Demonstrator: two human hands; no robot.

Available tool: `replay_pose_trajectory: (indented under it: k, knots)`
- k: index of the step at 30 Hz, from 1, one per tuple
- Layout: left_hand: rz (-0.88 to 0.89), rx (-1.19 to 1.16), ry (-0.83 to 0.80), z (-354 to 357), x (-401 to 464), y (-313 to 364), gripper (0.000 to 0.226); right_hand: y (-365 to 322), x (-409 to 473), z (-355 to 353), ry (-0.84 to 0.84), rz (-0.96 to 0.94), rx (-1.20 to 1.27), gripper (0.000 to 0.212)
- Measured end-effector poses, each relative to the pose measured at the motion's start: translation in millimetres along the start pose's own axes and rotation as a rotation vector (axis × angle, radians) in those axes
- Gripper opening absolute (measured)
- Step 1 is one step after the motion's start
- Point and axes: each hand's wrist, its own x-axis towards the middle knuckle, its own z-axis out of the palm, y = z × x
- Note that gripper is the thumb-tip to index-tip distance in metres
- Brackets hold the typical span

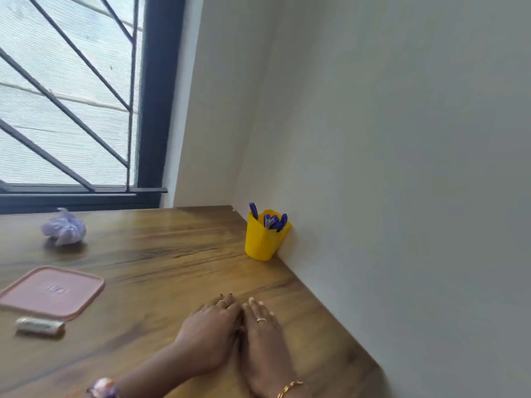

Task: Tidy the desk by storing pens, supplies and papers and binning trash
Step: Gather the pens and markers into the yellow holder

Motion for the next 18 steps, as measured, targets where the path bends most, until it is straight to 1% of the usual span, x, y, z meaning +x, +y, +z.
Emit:
replay_pose_trajectory:
  k: [1, 2, 4, 5, 7, 10, 12, 15, 17, 18]
  knots:
    - [0.018, 0.004, -0.006, 2.6, -11.4, 3.3, 0.093, -3.0, -8.6, 1.8, 0.061, 0.024, -0.017, 0.054]
    - [0.03, 0.013, -0.02, 5.4, -23.3, 5.2, 0.101, -7.4, -16.9, 1.1, 0.037, 0.036, -0.057, 0.051]
    - [0.05, 0.017, -0.041, 7.8, -50.3, 9.1, 0.102, -12.1, -35.9, 0.8, -0.116, 0.081, -0.042, 0.055]
    - [0.061, 0.018, -0.04, 8.1, -65.0, 10.1, 0.097, -15.4, -46.2, -0.4, -0.117, 0.112, -0.064, 0.06]
    - [0.082, 0.027, -0.024, 7.3, -95.8, 11.1, 0.077, -26.3, -66.8, -0.9, -0.072, 0.168, -0.088, 0.066]
    - [0.106, 0.014, 0.008, 2.8, -143.9, 9.4, 0.06, -50.7, -105.4, 0.1, -0.025, 0.259, -0.059, 0.05]
    - [0.119, 0.015, 0.018, 0.5, -173.4, 3.4, 0.051, -70.9, -131.3, 1.8, 0.007, 0.307, -0.059, 0.049]
    - [0.136, 0.024, 0.027, -3.0, -217.1, -8.1, 0.048, -110.6, -170.9, 5.0, 0.008, 0.331, -0.022, 0.049]
    - [0.13, 0.025, 0.009, -8.8, -245.0, -19.3, 0.051, -137.5, -192.0, 6.0, -0.021, 0.28, 0.006, 0.049]
    - [0.129, 0.042, 0.001, -13.3, -258.9, -26.2, 0.056, -151.7, -200.0, 6.1, -0.043, 0.232, 0.003, 0.05]
